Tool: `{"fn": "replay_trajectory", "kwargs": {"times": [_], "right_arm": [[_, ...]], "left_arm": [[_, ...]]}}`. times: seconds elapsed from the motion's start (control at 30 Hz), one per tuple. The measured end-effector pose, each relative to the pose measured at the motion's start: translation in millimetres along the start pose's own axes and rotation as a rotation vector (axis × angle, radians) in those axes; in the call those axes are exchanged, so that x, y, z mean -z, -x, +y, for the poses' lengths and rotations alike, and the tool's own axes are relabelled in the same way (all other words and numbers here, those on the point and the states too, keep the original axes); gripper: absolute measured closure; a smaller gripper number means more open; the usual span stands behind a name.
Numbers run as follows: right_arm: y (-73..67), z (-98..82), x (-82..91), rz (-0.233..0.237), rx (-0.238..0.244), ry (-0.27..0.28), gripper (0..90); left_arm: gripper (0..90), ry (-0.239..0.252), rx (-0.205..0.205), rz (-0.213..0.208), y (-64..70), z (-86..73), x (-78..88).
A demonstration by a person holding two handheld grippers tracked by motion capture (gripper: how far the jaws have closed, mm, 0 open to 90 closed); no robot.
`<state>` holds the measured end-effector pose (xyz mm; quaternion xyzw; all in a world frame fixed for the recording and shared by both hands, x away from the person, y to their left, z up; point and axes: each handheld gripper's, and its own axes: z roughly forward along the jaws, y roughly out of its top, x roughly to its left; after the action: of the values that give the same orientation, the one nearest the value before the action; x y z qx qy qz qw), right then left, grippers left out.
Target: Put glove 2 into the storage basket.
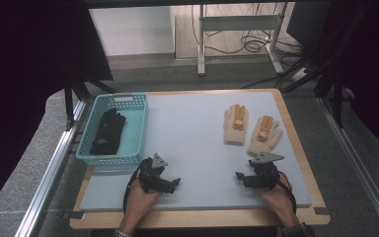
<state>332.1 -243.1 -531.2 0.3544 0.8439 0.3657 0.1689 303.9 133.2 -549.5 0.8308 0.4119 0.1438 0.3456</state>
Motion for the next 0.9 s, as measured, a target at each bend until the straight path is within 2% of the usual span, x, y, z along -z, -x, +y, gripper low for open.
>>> {"fn": "replay_trajectory", "kwargs": {"times": [0.2, 0.33, 0.5, 0.67, 0.73, 0.9], "right_arm": [[6.7, 5.3, 3.5, 0.035, -0.06, 0.016, 39.2], [11.0, 17.6, 4.7, 0.013, -0.056, 0.012, 46.8], [31.8, 36.6, 0.3, 0.008, -0.1, 0.017, 55.7], [55.8, 52.5, -4.9, -0.034, -0.132, 0.015, 69.1], [58.9, 54.8, -5.7, -0.039, -0.134, 0.013, 70.2], [86.7, 72.8, -16.0, -0.089, -0.151, 0.009, 74.9]], "left_arm": [[0.5, 0.002, 0.0, 0.001, 0.1, -0.2, 0.0], [0.6, 0.003, 0.0, 0.002, 0.1, -0.3, 0.1], [0.6, 0.003, 0.0, 0.002, 0.1, -0.3, 0.1], [0.6, 0.003, 0.001, 0.002, 0.1, -0.4, 0.1], [0.6, 0.003, 0.001, 0.002, 0.1, -0.4, 0.1], [0.6, 0.004, 0.002, 0.002, 0.1, -0.4, 0.0]]}}
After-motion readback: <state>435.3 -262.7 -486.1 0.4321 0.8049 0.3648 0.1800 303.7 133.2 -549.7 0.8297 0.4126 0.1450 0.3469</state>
